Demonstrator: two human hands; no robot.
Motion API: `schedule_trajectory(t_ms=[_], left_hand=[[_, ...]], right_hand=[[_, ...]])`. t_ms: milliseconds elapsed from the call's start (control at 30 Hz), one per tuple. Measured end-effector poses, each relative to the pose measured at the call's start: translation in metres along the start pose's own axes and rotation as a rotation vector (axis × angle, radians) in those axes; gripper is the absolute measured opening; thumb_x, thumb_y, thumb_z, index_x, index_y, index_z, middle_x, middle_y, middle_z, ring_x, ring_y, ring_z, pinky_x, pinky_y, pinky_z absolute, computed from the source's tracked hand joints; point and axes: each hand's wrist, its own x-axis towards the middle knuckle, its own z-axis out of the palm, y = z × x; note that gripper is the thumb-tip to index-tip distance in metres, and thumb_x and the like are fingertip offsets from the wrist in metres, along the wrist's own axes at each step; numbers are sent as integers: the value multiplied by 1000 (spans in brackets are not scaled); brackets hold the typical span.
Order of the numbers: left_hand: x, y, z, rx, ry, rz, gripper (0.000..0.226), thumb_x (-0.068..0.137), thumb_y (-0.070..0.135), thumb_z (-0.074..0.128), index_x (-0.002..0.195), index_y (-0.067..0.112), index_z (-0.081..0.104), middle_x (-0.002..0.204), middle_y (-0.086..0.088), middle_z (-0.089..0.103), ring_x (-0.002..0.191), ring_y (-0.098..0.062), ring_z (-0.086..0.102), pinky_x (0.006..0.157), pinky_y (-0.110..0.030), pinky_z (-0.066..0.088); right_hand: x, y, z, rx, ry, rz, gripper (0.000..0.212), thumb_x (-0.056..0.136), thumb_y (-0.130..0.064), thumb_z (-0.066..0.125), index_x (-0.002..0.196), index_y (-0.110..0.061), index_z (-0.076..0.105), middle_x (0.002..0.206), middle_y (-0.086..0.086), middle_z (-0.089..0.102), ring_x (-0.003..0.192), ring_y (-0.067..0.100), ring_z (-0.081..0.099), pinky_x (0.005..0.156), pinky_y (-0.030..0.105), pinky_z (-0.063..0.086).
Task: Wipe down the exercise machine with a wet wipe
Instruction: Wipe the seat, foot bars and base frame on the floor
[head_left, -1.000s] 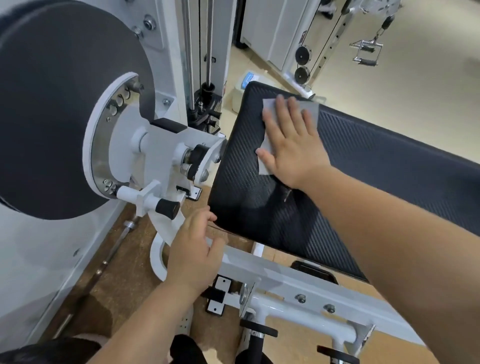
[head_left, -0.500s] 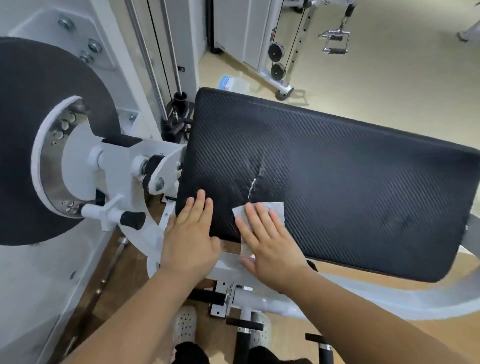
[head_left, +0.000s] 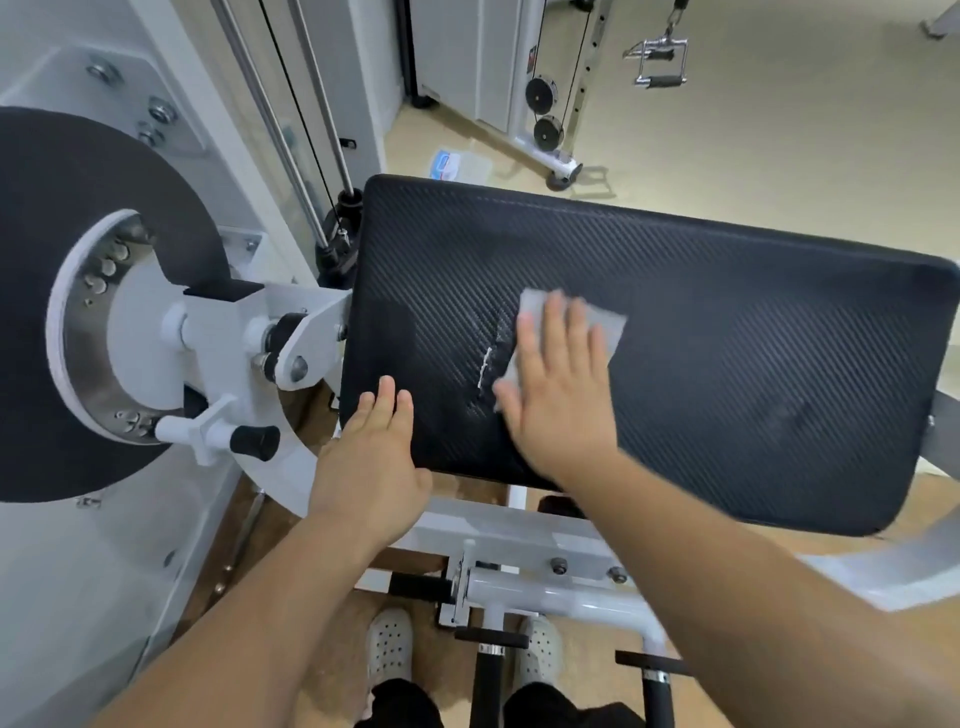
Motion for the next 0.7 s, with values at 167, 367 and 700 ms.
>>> schedule_trajectory(t_ms=[167, 367, 700], left_hand=[[1, 5, -5, 41, -19, -17, 82, 93, 40, 48, 163, 16, 12, 171, -5, -3, 157, -24, 9, 120, -44, 34], [7, 30, -32, 138, 168, 188, 72, 93, 49, 54, 157, 20, 36, 165, -13, 27, 143, -33, 39, 115, -48, 38], [35, 102, -39, 173, 153, 280, 75, 96, 46, 50, 161, 26, 19, 171, -6, 6, 152, -38, 19, 121, -56, 26]], right_hand=[[-84, 23, 36, -118, -121, -311, 80, 105, -57, 36, 164, -15, 1, 171, 14, -13, 158, 34, -13, 128, 52, 0], [-35, 121, -9, -139, -53, 6, 85, 101, -67, 24, 165, -14, 9, 171, 20, -3, 158, 40, -4, 128, 52, 0], [-7, 33, -2, 37, 16, 44, 80, 105, -54, 27, 164, -9, -3, 170, 22, -11, 157, 41, -10, 127, 55, -4]])
